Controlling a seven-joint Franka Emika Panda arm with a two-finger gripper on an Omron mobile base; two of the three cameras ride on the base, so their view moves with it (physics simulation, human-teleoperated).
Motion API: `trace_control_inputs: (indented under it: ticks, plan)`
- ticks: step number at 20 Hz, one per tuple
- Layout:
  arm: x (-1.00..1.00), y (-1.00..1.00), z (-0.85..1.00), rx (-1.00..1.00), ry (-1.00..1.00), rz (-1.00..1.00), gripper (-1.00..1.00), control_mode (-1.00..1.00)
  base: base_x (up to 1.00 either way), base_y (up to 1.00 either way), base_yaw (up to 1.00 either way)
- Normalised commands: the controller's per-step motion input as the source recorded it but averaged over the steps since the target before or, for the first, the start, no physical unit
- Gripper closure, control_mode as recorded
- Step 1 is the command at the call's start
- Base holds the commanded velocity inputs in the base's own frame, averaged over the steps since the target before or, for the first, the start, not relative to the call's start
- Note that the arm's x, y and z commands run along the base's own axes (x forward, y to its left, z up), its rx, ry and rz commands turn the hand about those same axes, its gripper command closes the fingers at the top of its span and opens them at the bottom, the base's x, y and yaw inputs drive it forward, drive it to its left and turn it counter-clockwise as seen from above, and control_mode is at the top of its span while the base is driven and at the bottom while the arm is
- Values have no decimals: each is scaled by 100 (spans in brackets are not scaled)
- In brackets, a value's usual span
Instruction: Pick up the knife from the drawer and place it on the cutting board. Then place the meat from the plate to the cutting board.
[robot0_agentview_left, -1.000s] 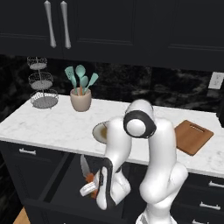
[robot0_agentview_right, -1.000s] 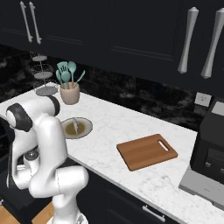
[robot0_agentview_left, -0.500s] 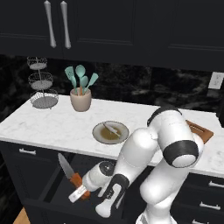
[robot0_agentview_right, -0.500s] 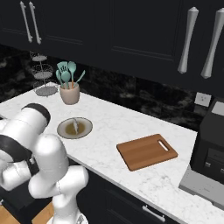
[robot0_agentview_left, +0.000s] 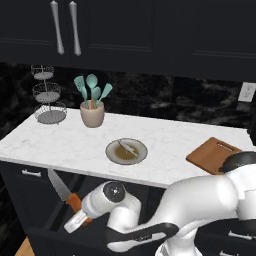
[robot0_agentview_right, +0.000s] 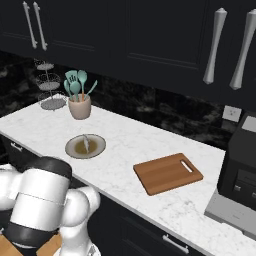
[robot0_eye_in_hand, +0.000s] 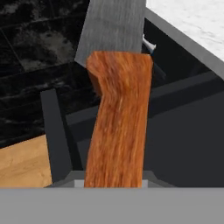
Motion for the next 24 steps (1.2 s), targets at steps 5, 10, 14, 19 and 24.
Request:
trace_control_inputs:
  ticks: [5,10,14,19,24]
  plan:
    - [1,-41,100,0,0,-8,100,-100,0,0,0]
    - [-7,-33,95,3,1,3,100,-100,0,0,0]
    - [-3,-9,83,0,12,0,100,-100,0,0,0]
    - [0,-37,62,-1,33,-9,100,-100,0,0,0]
    - [3,-87,8,-12,50,-31,100,-100,0,0,0]
